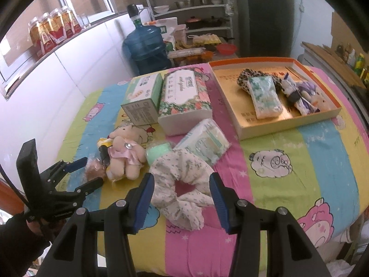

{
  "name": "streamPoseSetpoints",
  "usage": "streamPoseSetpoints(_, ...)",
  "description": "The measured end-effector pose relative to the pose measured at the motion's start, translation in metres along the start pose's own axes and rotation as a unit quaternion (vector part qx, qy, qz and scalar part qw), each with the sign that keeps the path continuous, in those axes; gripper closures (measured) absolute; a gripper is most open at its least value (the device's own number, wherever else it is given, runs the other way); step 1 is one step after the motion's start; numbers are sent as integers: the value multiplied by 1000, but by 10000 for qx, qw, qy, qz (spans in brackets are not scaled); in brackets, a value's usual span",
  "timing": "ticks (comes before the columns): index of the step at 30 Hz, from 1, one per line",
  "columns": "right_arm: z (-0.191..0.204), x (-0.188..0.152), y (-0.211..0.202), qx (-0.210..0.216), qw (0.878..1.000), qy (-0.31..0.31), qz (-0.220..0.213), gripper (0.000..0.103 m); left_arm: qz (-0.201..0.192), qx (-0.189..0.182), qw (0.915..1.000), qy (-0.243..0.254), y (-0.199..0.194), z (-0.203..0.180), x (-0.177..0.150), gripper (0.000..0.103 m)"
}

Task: Organize soft objects
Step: 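Grasp the plastic-wrapped bread with the left tool while the right tool grasps the floral scrunchie, then carry the wrapped bread with the left tool while the right tool carries the scrunchie over the box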

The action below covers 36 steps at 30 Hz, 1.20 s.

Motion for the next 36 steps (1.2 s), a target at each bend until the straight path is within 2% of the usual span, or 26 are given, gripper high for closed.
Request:
streamPoseSetpoints(3, -3, -4, 5, -12, 10000, 69, 68, 53, 116, -55, 9999, -110, 6, 3, -4, 25)
streamPoseSetpoints(5, -6, -7, 10, -30, 9999, 101, 123, 53, 149, -84, 9996, -232, 9, 6, -5, 36)
streamPoseSetpoints(8, -11, -10, 19, -61, 9996, 154, 220, 53, 116, 11, 9996, -252, 10, 6, -6, 41)
streamPoseSetpoints(18, -26, -19, 46, -391, 9982, 105, 439, 53, 39, 76, 9994, -345, 2, 3, -13, 43)
streamPoseSetpoints(25, -19, -28, 58, -215, 9978, 42, 621, 53, -59, 90, 9987, -504, -11, -1, -14, 43)
streamPoseSetpoints(27, -14, -31, 59, -169, 9978, -66, 636, 63, -98, 91, 9986, -517, -16, -3, -13, 43)
streamPoseSetpoints(29, -7, -32, 59, -156, 9977, -182, 627, 81, -142, 106, 9984, -528, -20, -4, -11, 43)
streamPoseSetpoints(32, -2, -31, 54, -133, 9980, -315, 531, 86, -211, 103, 9982, -554, -26, -5, -7, 43)
streamPoseSetpoints(36, 3, -24, 40, -70, 9991, -294, 290, 88, -303, 107, 9979, -571, -35, -8, -2, 43)
Point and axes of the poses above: each gripper's, at about its wrist camera, not at the fingertips, and y roughly the way its jaws point, z to its left, x to its top, the point moved 8 cm from there along y, roughly the way its jaws point, and after that the axes turned 5 degrees about -x, right-handed, at the moved point
